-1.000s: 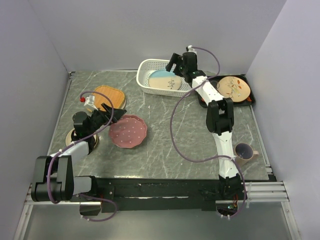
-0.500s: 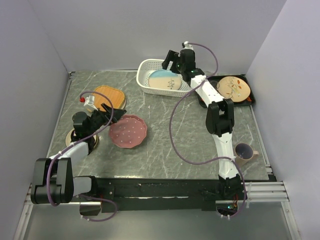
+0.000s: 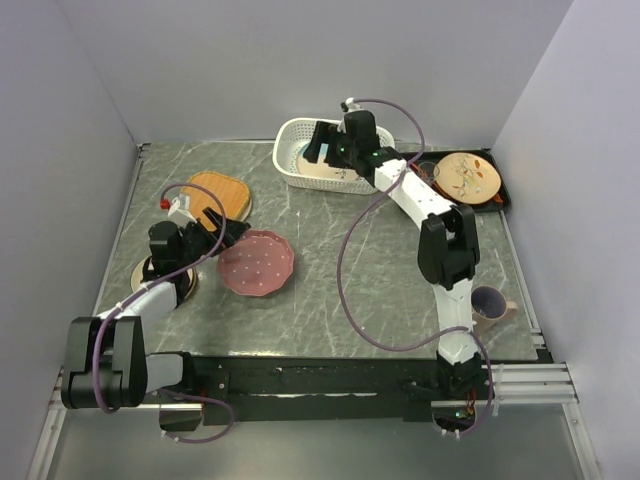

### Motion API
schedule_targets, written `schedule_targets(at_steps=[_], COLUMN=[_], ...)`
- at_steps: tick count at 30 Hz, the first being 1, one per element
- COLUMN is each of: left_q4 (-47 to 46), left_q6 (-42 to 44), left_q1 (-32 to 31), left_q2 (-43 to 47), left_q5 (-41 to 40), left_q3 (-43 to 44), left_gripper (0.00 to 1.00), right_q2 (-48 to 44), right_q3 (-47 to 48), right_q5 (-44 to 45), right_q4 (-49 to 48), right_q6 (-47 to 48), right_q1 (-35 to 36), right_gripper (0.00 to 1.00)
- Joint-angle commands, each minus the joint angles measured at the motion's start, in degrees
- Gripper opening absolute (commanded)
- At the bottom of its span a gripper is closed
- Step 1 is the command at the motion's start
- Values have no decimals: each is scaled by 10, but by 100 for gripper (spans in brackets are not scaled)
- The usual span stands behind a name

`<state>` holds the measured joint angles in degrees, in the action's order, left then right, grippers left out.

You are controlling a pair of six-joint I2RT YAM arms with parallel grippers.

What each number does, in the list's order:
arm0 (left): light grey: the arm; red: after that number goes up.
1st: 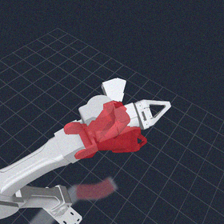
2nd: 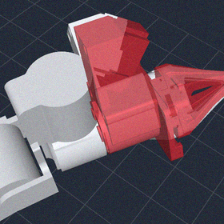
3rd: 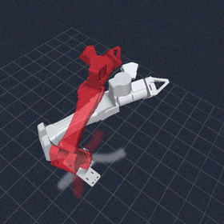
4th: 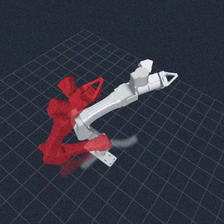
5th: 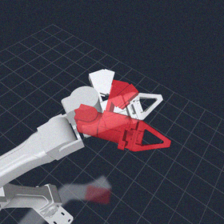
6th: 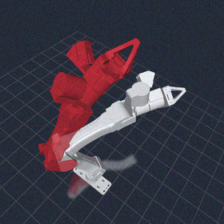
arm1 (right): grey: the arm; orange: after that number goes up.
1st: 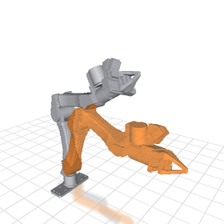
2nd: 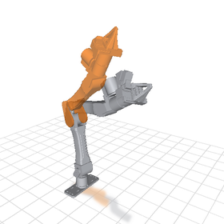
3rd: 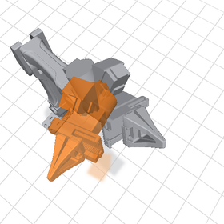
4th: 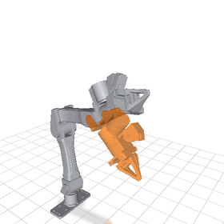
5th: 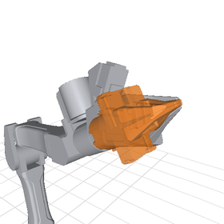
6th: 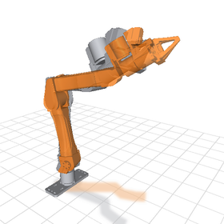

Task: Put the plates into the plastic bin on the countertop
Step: Pick up the plate at the center of the board.

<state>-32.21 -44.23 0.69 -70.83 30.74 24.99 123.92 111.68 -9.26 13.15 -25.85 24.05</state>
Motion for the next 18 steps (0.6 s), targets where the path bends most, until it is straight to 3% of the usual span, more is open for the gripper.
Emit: schedule_targets(at_steps=[1, 4, 9, 18], left_q4=[69, 177, 267, 319], left_q6=[17, 28, 22, 4], left_q1=[-2, -2, -2, -1], left_q2=[36, 60, 104, 140], left_q5=[-59, -143, -242, -272], left_q3=[22, 44, 52, 26], left_gripper=[99, 99, 99, 99], right_q2=[-53, -73, -97, -132], right_q3=[-47, -90, -160, -256], right_q5=[-28, -39, -52, -98], right_q4=[6, 0, -15, -65], right_q6=[1, 1, -3, -31], right_q1=[18, 32, 48, 50], right_gripper=[100, 100, 100, 100])
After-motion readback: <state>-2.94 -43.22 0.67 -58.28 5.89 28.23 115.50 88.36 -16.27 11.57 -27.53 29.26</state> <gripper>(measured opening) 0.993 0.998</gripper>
